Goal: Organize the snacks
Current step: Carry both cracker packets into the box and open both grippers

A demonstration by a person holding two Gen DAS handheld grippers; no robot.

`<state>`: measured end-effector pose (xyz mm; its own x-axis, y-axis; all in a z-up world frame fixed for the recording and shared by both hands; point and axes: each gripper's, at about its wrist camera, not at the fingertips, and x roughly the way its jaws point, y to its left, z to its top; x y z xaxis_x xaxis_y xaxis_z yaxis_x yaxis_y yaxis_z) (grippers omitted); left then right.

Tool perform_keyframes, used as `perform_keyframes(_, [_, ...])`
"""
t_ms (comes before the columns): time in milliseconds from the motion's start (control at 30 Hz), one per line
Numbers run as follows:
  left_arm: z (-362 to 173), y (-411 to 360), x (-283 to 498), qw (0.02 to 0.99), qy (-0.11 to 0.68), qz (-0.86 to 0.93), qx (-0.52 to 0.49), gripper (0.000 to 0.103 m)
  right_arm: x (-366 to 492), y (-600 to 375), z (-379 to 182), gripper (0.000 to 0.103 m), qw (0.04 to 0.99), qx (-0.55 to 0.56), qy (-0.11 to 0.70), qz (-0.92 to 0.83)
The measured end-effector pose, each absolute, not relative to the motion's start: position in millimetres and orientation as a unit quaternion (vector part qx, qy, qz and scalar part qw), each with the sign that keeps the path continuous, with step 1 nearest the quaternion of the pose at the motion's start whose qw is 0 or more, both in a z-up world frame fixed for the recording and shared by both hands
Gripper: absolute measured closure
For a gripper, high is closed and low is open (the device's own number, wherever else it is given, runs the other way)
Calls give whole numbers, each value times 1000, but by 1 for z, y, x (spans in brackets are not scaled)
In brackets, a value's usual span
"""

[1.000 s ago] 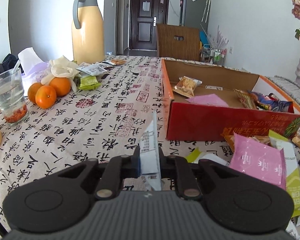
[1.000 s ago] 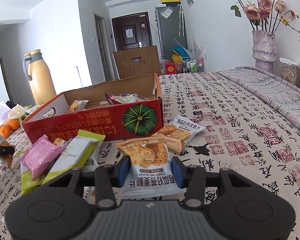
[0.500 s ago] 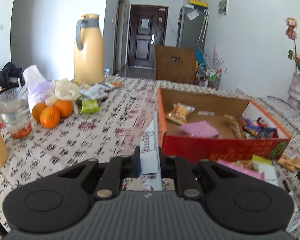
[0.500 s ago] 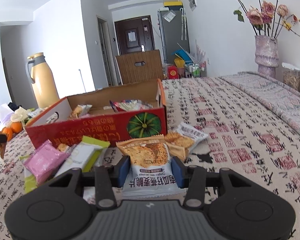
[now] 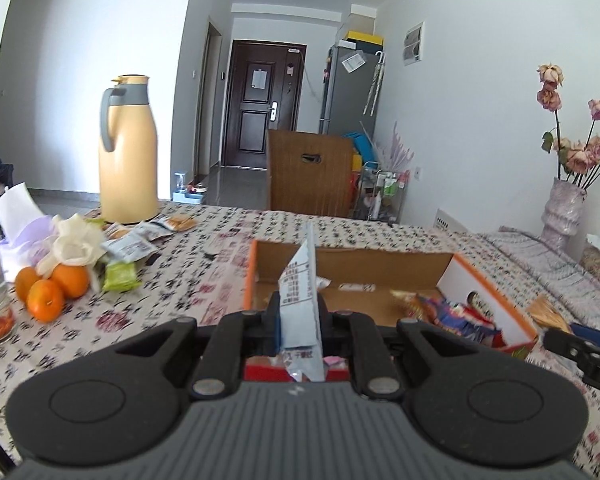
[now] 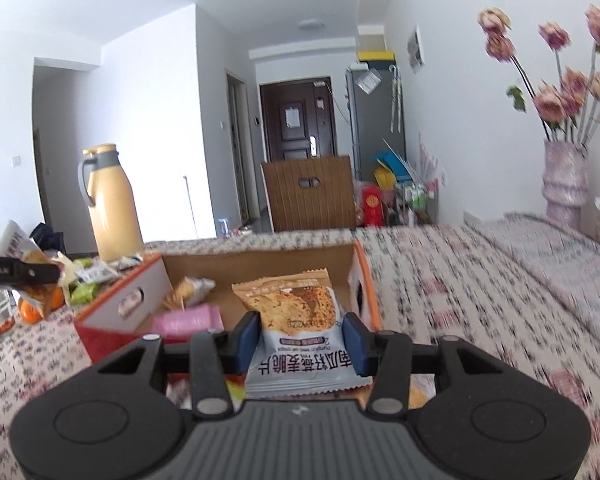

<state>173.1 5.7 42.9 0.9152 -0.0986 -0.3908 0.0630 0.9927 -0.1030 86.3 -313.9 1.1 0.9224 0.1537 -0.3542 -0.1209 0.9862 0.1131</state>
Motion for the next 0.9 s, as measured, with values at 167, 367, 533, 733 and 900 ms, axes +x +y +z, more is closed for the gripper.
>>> perform_keyframes(167, [48,-7,197,978,197,-49,-46,89,119,-301,17,58,981,40,170,81])
perform_keyframes(367, [46,-12,233,977,200,-44,-58,89,159,-287,21,58,979,39,175,91])
perform_keyframes(533, [39,-15,265,975,205,-30,-77,89,192,-278,11,58,978,51,185,86])
perform_keyframes(733, [18,-14,280,973,216,-23,-78,89,202,-275,-9,58,975,44,197,95])
perform_keyframes(900, [10,-12,281,972,219,-32,-74,89,200,-275,-14,58,973,40,204,100])
